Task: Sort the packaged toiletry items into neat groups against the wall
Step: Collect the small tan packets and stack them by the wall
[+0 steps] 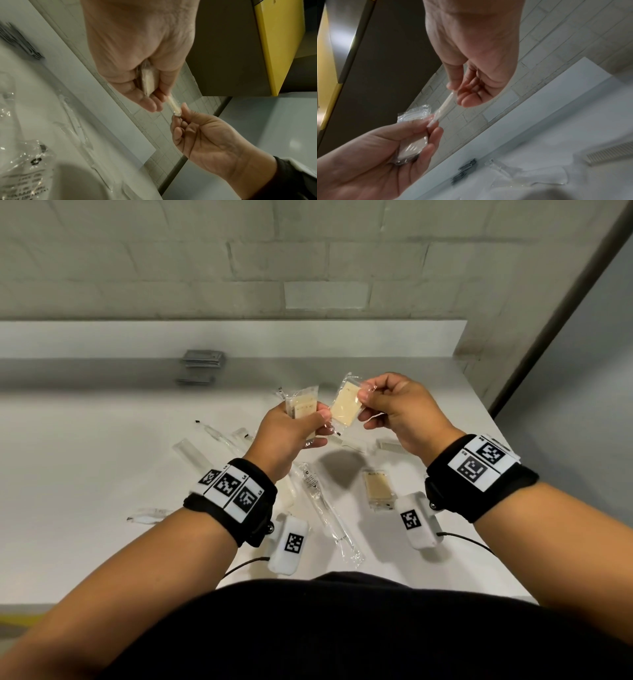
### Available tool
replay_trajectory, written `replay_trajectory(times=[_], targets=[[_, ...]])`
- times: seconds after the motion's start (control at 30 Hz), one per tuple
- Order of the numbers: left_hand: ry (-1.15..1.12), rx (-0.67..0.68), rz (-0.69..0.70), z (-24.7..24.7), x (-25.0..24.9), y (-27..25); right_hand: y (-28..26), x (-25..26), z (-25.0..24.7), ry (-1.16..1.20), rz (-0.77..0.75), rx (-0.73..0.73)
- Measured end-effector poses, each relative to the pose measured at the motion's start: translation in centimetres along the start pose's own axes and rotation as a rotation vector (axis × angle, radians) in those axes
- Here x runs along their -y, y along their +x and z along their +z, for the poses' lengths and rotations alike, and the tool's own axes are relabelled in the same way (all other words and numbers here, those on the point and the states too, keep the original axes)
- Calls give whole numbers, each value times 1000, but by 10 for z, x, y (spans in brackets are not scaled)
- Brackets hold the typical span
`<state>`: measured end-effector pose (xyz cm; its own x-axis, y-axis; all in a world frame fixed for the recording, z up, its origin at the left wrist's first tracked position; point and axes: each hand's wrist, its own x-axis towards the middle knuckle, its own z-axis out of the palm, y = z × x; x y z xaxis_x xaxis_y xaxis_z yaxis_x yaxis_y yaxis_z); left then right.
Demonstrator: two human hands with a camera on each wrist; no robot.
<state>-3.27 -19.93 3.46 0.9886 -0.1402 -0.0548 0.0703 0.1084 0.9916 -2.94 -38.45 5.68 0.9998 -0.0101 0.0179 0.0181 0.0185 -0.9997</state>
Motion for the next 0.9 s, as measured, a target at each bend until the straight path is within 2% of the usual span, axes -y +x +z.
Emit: replay_trajectory(times=[0.07, 0.13, 0.23, 0.3, 0.4, 0.47, 0.5, 0.57, 0.63, 0.67, 0.77, 0.9], targets=[[-20, 21, -31, -1, 3, 0, 3, 0, -6, -48, 36, 3], [-100, 50, -120, -4, 6, 0, 8, -2, -19, -165, 105, 8], [-288, 151, -253, -13, 10, -1, 7, -12, -35, -519, 330, 185], [-327, 208, -250, -17, 12, -4, 1, -30, -35, -785, 437, 300], [-300, 204, -212, -17, 14, -7, -5, -49, -26, -1166, 398, 295], [-290, 155, -207, -17, 14, -7, -4, -44, -24, -1343, 269, 232], [-289, 136, -204, -17, 14, -7, -3, -37, -23, -1309, 203, 179], [-285, 116, -194, -15, 14, -6, -2, -19, -19, -995, 122, 71], [-279, 114, -184, -11, 14, -6, -6, 0, -9, -627, 88, 85], [-274, 118, -177, -9, 13, -6, -9, 7, -3, -531, 86, 134], [-263, 138, -146, -3, 13, -7, -14, 10, 10, -533, 73, 230], [-239, 163, -123, -1, 11, -8, -13, 5, 13, -590, 76, 184]])
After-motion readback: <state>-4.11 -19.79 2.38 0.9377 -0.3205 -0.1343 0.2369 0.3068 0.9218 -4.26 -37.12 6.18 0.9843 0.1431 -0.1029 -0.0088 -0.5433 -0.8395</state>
